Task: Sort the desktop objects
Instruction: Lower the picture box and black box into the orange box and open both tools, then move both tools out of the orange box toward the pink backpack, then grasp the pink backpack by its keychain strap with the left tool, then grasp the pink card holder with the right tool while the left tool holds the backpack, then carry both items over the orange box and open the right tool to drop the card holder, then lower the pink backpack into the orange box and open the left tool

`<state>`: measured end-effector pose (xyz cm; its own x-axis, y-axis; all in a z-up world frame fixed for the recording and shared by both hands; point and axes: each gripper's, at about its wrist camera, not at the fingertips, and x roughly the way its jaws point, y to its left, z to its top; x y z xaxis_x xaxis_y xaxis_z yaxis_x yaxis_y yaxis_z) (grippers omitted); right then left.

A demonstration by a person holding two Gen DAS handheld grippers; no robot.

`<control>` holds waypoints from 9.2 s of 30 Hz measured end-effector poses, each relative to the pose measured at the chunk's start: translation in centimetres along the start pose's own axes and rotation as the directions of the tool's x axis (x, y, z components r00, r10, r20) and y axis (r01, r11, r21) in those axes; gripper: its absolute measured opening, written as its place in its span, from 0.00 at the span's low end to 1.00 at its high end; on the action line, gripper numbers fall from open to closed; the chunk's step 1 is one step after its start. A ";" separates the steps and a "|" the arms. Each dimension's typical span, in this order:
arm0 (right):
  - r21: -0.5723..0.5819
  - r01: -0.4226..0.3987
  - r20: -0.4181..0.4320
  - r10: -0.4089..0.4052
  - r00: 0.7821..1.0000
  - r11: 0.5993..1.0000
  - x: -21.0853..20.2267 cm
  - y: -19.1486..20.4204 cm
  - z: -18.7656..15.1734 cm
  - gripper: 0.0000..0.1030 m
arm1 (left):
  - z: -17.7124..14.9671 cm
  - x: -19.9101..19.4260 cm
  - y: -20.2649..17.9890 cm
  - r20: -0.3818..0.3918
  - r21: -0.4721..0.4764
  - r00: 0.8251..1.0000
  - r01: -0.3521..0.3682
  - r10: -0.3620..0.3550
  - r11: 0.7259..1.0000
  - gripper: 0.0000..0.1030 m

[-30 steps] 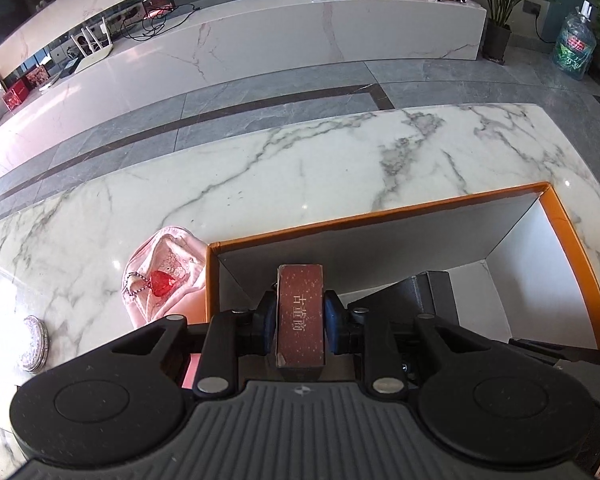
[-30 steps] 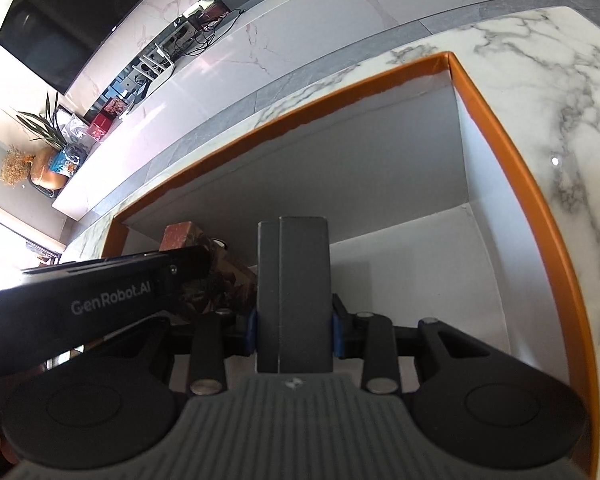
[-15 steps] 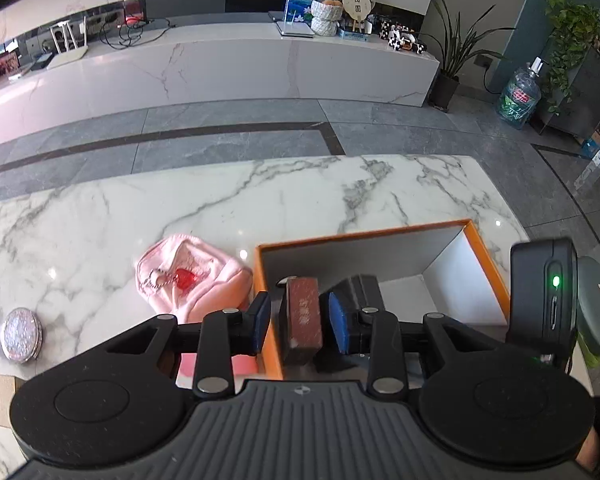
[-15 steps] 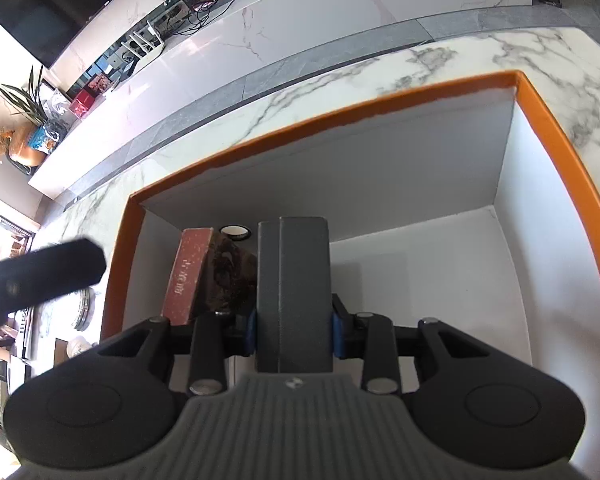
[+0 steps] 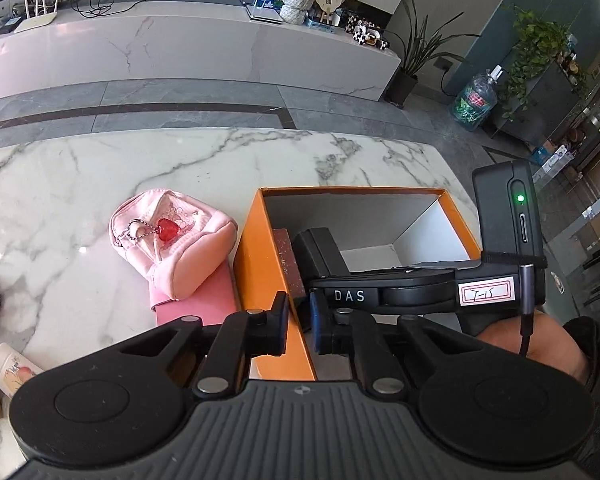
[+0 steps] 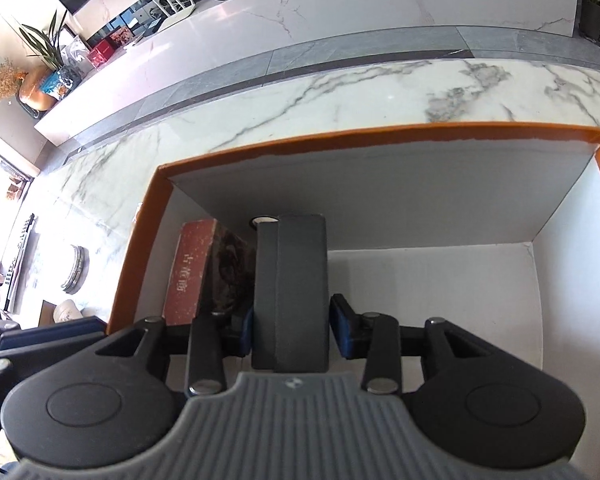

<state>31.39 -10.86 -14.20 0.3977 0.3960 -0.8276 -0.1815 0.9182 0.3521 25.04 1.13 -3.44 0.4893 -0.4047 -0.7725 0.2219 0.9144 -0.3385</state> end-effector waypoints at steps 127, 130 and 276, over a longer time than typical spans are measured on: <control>-0.540 0.240 -0.154 -0.375 0.914 0.807 11.5 18.9 2.7 0.56 | -3.1 -3.4 21.9 0.041 -0.331 0.991 -0.111 0.131 0.937 0.18; -0.534 0.252 -0.142 -0.379 0.914 0.807 11.5 18.7 2.5 0.51 | -3.4 -3.5 22.0 0.042 -0.338 0.991 -0.104 0.125 0.935 0.18; -0.143 0.158 0.047 -0.153 0.987 0.977 -12.4 -4.1 -3.7 0.23 | 0.7 8.8 -9.0 0.022 0.287 0.993 -0.121 0.119 0.950 0.15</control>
<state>23.87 -19.59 -7.00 0.4624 0.2512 -0.8503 -0.2430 0.9582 0.1510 27.89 -10.63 -6.82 0.5307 -0.2926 -0.7955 0.3937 0.9162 -0.0744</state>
